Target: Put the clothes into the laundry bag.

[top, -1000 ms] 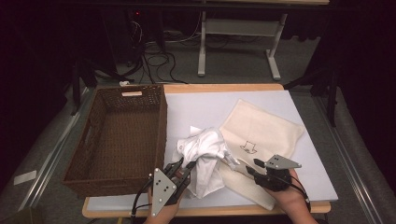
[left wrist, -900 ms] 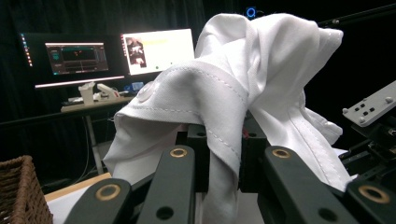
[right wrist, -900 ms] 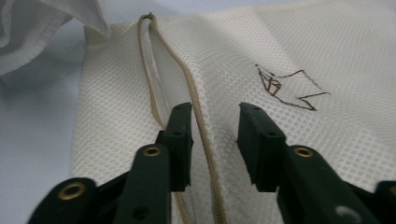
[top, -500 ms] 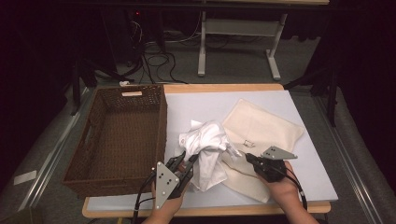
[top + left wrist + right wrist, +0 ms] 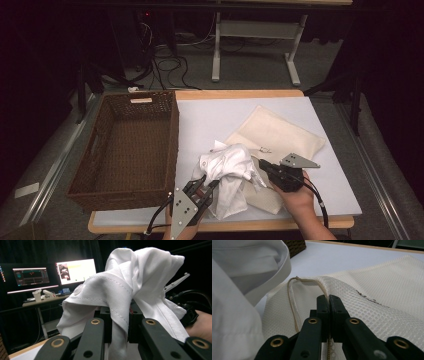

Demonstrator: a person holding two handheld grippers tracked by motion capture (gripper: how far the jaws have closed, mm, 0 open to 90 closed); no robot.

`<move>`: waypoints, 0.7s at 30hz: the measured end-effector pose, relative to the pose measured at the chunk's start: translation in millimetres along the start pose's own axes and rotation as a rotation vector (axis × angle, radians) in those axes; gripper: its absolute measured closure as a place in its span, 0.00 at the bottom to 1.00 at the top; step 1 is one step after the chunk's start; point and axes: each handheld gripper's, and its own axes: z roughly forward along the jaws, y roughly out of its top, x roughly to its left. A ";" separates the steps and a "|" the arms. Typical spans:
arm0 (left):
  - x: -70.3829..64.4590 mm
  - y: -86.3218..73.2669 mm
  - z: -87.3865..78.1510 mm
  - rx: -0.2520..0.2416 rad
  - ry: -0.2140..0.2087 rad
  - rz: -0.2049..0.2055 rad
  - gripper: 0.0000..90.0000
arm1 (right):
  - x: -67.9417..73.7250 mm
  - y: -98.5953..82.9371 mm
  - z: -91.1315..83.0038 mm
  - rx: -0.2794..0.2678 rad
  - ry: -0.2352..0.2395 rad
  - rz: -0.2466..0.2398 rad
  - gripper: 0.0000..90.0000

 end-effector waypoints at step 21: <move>-8.1 -66.9 59.1 0.327 -0.078 -0.002 0.85 | 0.6 14.0 -20.1 -0.117 0.014 0.007 0.98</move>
